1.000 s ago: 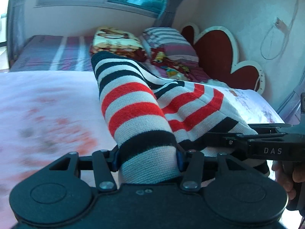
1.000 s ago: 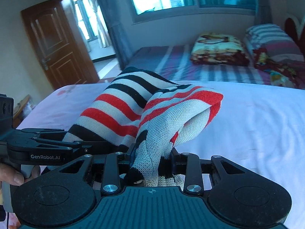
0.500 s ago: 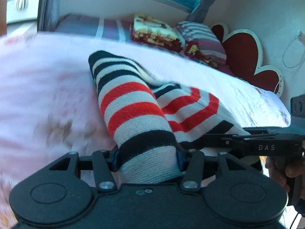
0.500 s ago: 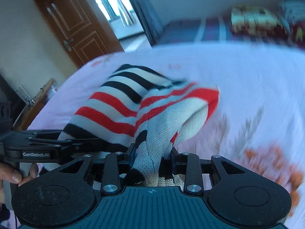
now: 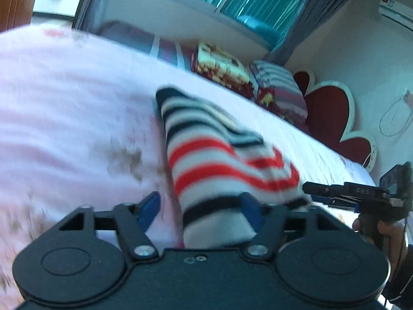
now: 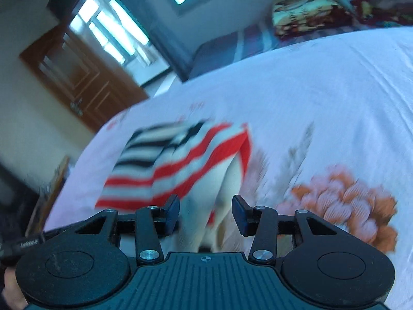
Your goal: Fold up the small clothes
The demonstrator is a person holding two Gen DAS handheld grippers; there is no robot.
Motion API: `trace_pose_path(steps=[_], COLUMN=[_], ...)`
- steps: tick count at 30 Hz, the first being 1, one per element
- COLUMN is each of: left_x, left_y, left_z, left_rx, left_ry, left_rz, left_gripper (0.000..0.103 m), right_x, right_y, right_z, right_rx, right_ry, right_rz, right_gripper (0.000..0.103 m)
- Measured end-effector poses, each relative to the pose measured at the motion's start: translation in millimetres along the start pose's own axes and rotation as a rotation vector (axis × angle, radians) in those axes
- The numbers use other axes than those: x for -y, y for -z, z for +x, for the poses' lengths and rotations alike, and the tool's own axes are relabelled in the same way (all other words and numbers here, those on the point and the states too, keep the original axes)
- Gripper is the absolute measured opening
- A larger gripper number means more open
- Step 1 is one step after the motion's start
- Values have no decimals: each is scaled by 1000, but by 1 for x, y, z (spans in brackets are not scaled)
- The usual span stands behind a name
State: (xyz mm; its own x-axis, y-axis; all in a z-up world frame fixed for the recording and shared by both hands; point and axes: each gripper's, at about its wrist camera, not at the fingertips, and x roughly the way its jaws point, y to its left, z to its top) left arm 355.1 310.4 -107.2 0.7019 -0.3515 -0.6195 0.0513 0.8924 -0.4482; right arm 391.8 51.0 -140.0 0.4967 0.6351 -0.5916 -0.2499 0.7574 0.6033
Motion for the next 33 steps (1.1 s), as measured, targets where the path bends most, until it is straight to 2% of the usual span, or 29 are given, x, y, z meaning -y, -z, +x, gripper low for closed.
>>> trace_pose_path(steps=[3,5,7,9,11,16,19,22,26,28,29,33], left_x=[10,13,13,16,19,13,19,35,45,42,40,39], left_y=[-16,-22,-24,-22,-19,-16,-20,-13,1,4,5,4], left_z=[17,32,42,50,55,48,36,12,6,10,11,10], left_rx=[-20,-42,-56,-67,-74,-82,-79,-35,-53,-61,-62,-56], left_ry=[-24,-46,-64,-111,-126,-121,-127,-135,-190,-191,-184,-194], left_rz=[42,53,44,77,85,63,70,103,153,135,121,123], left_gripper=[55,56,54,54,55,57,56,64,64,65,65,66], right_x=[7,7,-3,-10,-10,-17,-34,-56,-81,-81,-76,-68], right_y=[-14,-24,-30,-32,-29,-24,-18,-4,26,39,43,38], right_z=[14,19,27,38,54,64,40,13,9,26,33,33], right_rx=[9,14,27,14,-31,-48,2,30,-23,-83,-95,-92], right_ry=[-9,-8,17,101,160,199,228,166,168,244,269,266], right_rz=[66,54,-25,-111,-159,-213,-273,-336,-469,-526,-532,-467], right_gripper=[45,44,17,14,13,13,14,14,14,14,14,14])
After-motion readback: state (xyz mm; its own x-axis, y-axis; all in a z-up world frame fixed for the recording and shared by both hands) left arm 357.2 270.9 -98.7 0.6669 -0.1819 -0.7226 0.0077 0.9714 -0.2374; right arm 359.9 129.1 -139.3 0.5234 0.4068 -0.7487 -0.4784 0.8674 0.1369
